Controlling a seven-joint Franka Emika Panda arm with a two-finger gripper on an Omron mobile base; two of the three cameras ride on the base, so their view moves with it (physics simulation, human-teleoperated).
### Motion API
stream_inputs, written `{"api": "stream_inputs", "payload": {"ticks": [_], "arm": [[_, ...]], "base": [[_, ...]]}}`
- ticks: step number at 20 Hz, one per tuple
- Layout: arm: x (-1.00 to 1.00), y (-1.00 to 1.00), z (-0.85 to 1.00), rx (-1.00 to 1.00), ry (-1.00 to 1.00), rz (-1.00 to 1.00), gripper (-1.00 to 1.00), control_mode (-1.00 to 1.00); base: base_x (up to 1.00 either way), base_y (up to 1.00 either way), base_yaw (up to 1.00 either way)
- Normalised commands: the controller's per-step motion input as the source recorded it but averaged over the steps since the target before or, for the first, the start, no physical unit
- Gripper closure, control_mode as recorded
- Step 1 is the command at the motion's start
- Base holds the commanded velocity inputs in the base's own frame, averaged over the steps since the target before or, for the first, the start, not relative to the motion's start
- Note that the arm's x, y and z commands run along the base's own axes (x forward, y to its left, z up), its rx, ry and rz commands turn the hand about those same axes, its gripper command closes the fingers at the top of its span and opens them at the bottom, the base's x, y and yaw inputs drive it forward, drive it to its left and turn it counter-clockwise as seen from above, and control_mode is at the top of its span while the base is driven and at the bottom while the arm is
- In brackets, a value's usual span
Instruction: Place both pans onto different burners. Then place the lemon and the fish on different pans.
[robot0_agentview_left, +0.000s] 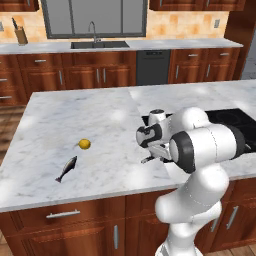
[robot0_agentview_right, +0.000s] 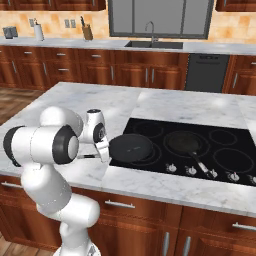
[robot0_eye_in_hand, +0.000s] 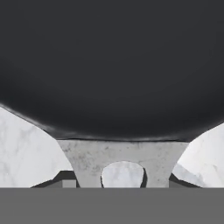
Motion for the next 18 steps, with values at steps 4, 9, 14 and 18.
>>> {"api": "stream_inputs", "payload": {"ticks": [4,9,14,18], "arm": [[0.27,-0.18,-0.15,0.03,0.06,0.00,1.00,-1.00],[0.15,-0.19,-0.25,0.04,0.06,0.00,1.00,-1.00],[0.11,-0.23,-0.23,0.04,0.05,0.00,1.00,-1.00],[0.12,-0.24,-0.23,0.03,0.05,0.00,1.00,-1.00]], "base": [[0.00,0.00,0.00],[0.00,0.00,0.00],[0.00,0.00,0.00],[0.00,0.00,0.00]]}}
